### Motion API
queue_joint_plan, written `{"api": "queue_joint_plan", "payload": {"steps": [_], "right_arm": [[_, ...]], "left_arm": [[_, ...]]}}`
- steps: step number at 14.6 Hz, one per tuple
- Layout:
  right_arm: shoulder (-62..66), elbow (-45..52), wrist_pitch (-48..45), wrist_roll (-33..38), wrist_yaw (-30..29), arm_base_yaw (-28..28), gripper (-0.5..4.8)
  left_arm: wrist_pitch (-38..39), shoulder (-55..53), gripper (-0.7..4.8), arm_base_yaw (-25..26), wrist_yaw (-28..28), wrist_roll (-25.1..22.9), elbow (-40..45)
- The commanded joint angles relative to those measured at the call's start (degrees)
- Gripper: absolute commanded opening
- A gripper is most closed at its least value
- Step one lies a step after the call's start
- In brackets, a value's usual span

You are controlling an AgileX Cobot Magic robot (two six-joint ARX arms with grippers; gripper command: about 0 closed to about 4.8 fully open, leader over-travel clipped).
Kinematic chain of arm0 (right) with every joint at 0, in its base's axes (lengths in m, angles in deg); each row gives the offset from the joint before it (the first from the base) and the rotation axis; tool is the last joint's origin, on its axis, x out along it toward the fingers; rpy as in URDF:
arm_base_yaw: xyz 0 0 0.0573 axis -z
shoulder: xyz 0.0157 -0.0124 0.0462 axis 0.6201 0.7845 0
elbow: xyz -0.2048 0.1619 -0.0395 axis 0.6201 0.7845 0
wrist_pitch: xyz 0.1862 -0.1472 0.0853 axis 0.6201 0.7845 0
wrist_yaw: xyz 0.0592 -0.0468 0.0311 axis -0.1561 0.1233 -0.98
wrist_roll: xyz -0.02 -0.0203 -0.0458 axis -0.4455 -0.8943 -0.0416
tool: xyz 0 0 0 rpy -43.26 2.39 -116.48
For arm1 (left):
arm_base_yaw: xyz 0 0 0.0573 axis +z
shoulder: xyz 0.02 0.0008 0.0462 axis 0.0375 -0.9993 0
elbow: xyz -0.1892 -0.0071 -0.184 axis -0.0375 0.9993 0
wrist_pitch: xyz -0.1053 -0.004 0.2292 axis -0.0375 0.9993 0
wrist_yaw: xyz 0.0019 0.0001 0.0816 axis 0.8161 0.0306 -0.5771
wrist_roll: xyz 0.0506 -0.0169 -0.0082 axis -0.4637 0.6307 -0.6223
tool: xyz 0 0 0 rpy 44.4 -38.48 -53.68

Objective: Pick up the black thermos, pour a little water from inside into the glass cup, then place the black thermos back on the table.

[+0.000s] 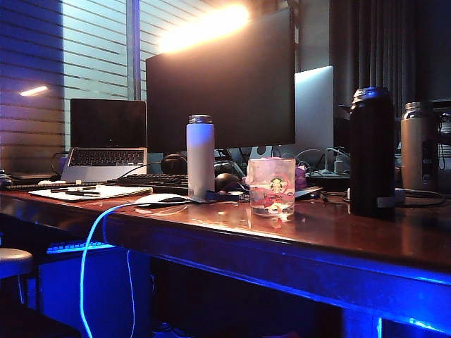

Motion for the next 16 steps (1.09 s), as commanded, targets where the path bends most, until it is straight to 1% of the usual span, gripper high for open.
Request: {"api": "queue_joint_plan", "payload": {"steps": [1,6,10,16], "right_arm": [[-7.61,5.03,7.21,2.1,0.55,1.51,-0.01],[-15.37,8.57,17.0,2.08,-3.43,5.38,-0.01],[-19.87,8.57,16.85,2.08,-3.63,8.48,-0.01],[-19.87,8.57,16.57,2.67,-4.15,8.76,-0.01]], "left_arm": [[-0.39,0.17,-0.03,-0.02,0.26,-0.04,-0.2],[-0.42,0.17,-0.03,-0.02,0.26,-0.04,-0.2],[-0.42,0.17,-0.03,-0.02,0.26,-0.04,-0.2],[-0.39,0.17,-0.03,-0.02,0.26,-0.04,-0.2]]}}
